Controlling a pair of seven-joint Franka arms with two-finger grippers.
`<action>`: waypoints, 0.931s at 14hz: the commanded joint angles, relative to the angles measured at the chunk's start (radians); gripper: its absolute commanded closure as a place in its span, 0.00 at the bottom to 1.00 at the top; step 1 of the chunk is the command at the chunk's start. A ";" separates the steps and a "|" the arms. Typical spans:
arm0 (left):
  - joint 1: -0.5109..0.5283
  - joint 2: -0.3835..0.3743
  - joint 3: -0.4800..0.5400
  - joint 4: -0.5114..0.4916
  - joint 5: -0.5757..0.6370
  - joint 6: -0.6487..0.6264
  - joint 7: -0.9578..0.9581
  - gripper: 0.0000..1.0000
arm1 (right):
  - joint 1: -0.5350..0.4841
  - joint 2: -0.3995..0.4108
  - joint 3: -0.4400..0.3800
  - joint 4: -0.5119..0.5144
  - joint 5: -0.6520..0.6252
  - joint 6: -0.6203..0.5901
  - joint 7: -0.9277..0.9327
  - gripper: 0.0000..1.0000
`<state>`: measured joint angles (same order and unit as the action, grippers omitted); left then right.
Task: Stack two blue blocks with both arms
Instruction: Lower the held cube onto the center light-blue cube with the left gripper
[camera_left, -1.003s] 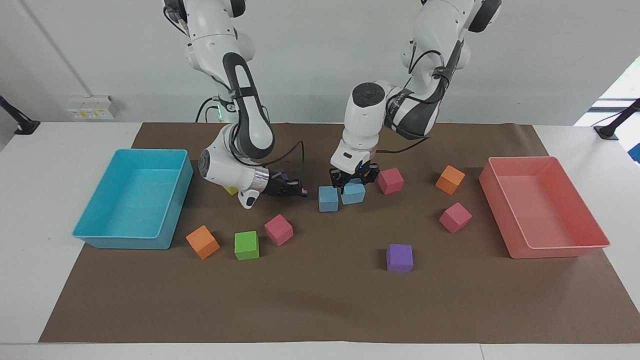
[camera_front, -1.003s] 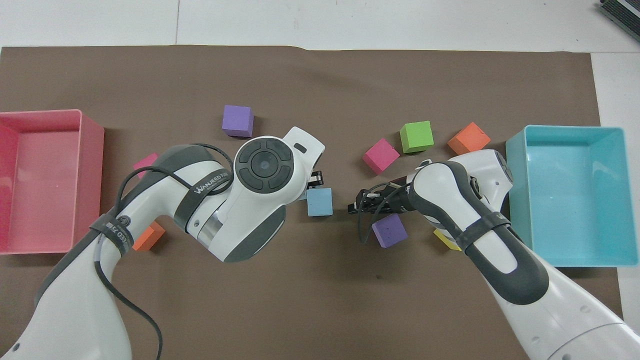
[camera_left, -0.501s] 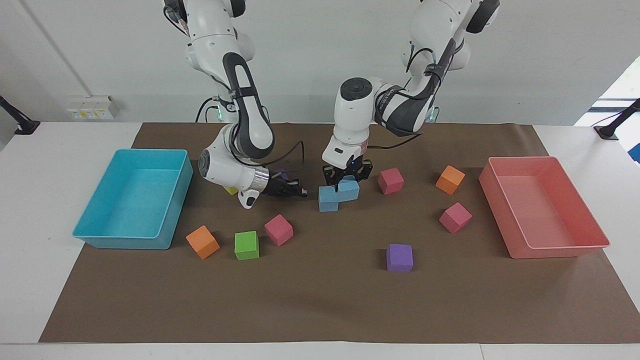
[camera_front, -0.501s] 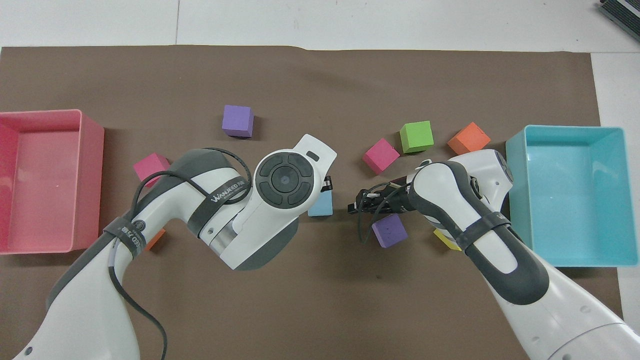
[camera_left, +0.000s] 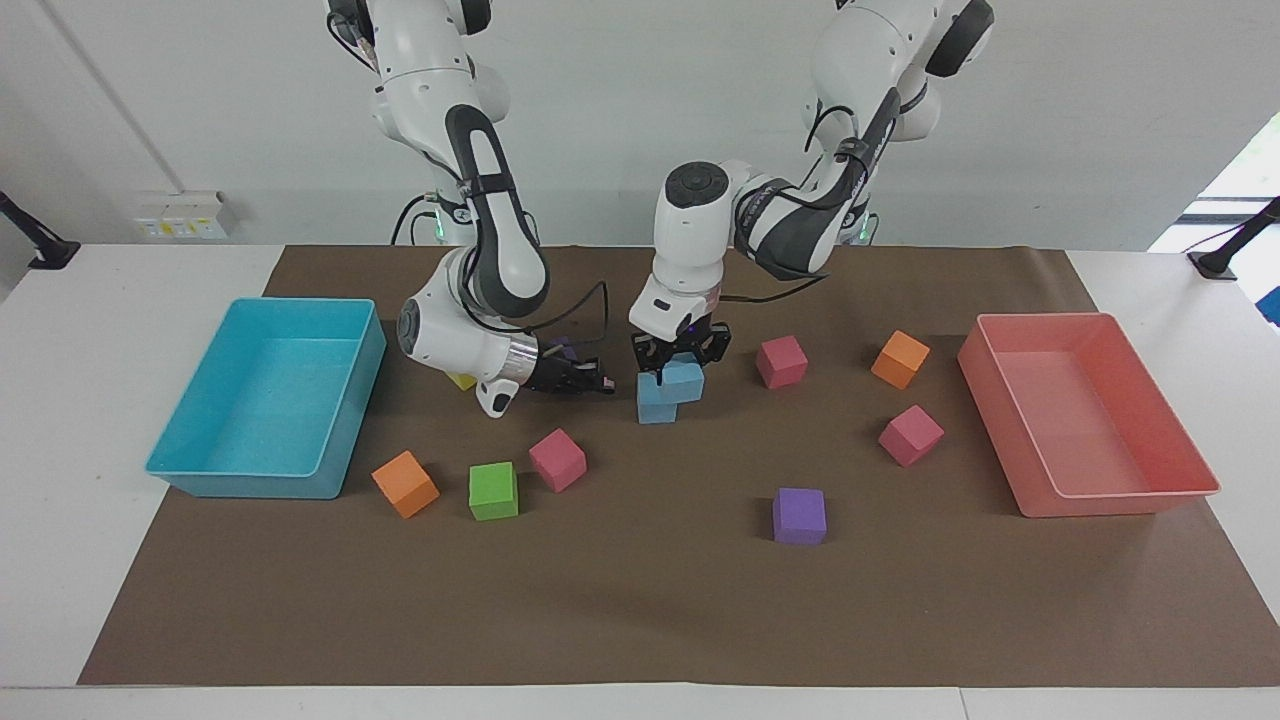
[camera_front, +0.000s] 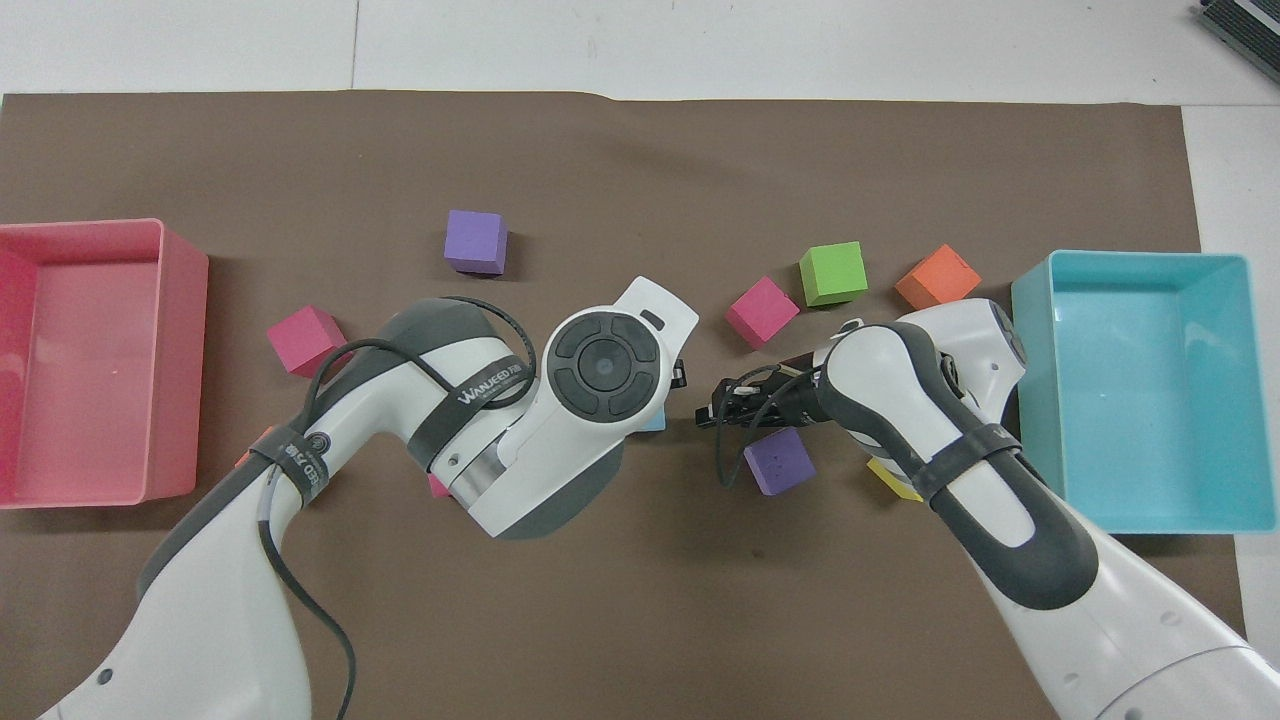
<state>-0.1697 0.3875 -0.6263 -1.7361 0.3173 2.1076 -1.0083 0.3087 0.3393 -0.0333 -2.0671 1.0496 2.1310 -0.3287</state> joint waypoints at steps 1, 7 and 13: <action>-0.025 0.031 0.000 0.032 0.042 -0.014 -0.036 1.00 | -0.006 -0.017 0.004 -0.019 0.039 -0.002 -0.027 1.00; -0.031 0.085 -0.033 0.046 0.105 -0.001 -0.036 1.00 | -0.006 -0.017 0.004 -0.019 0.041 -0.002 -0.026 1.00; -0.030 0.088 -0.035 0.056 0.101 0.003 -0.035 1.00 | -0.006 -0.016 0.004 -0.018 0.041 -0.002 -0.026 1.00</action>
<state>-0.1905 0.4561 -0.6594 -1.7049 0.3931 2.1114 -1.0246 0.3087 0.3393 -0.0333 -2.0671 1.0497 2.1310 -0.3287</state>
